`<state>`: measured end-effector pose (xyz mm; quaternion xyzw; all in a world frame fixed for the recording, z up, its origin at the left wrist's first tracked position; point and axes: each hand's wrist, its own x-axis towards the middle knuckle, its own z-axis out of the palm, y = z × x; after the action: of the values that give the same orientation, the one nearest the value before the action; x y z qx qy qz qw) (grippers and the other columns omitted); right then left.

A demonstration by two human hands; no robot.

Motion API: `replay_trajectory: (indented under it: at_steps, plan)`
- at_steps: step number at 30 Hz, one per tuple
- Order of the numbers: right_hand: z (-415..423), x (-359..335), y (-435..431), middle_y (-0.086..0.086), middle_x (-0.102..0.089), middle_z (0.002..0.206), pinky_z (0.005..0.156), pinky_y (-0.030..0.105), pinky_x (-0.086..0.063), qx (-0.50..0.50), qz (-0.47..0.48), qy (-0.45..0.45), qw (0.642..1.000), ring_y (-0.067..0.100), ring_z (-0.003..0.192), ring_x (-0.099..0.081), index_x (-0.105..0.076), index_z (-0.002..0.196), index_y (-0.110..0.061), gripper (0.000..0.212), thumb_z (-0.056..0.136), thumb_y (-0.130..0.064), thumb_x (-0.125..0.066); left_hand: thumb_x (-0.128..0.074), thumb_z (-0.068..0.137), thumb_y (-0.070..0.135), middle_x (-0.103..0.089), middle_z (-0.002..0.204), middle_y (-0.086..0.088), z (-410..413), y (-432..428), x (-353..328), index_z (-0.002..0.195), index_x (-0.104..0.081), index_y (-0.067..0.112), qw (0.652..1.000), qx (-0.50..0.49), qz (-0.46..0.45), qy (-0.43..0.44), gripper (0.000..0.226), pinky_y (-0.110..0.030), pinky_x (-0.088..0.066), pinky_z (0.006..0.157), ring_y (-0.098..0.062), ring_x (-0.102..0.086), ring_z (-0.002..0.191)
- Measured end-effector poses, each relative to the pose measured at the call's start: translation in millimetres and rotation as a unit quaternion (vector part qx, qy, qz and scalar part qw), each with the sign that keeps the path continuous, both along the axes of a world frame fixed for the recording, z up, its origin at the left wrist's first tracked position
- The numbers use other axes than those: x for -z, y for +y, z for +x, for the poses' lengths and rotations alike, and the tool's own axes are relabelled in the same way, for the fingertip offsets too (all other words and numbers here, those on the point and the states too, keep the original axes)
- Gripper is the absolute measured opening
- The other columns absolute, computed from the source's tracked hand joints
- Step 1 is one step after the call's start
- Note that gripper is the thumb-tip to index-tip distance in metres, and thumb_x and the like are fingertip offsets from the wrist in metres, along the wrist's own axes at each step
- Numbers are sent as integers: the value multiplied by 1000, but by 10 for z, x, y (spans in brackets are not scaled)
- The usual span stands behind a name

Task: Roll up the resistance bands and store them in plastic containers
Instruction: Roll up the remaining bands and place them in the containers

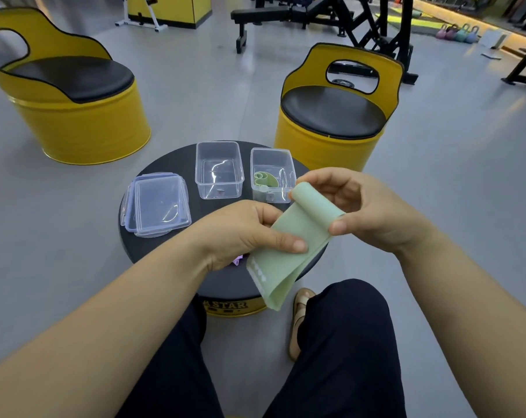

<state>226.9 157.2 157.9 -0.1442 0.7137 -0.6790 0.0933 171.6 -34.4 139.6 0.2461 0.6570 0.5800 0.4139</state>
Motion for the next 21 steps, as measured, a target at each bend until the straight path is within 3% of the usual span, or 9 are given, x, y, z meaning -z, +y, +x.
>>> replay_trajectory:
  at_steps: [3, 7, 10, 14, 18, 21]
  plan:
    - [4, -12, 23, -4, -70, 103, 79, 22, -52, -12, 8, -14, 1000, 14, 97, -64, -71, 106, -31, 67, 43, -43, -91, -80, 64, 16, -69, 73, 2, 32, -16, 24, 85, -67, 9, 1000, 5, 11, 3, 26, -18, -50, 60, -9, -64, 67]
    - [-2, -57, 55, 6, -68, 102, 78, 23, -52, -21, 33, -25, 999, 18, 96, -64, -69, 109, -30, 69, 45, -40, -91, -66, 82, 17, -67, 76, 9, 98, -2, 29, 104, -57, 13, 999, 34, 27, 6, 24, -14, -46, 63, -3, -61, 71]
    - [1, -83, 75, -1, -69, 99, 76, 23, -54, -21, 39, -16, 999, 16, 94, -64, -70, 105, -33, 64, 45, -40, -91, -61, 88, 25, -70, 76, 2, 117, 5, -26, 110, -53, 11, 998, 45, 18, 35, 27, -14, -45, 63, -2, -61, 68]
    - [1, -74, 84, -2, -69, 100, 75, 22, -53, -4, 37, -5, 999, 16, 94, -62, -70, 104, -34, 65, 43, -42, -91, -45, 81, 49, -68, 66, 1, 129, 26, -77, 91, -60, 22, 997, 6, -1, 73, 33, -18, -39, 58, -1, -54, 54]
    - [-9, -48, 110, -4, -68, 108, 77, 24, -53, -1, 35, -1, 999, 20, 99, -61, -70, 107, -32, 66, 45, -40, -91, -55, 79, 37, -70, 66, 3, 101, 24, -48, 88, -64, 20, 999, -6, 23, 44, 22, -10, -43, 57, -2, -62, 61]
    - [-10, -47, 132, -5, -68, 105, 75, 24, -54, -7, 52, -4, 999, 23, 97, -59, -70, 107, -34, 66, 45, -40, -91, -59, 77, 32, -72, 72, 0, 70, 6, -17, 87, -67, 16, 999, -3, 31, 12, 20, -14, -48, 57, -7, -64, 63]
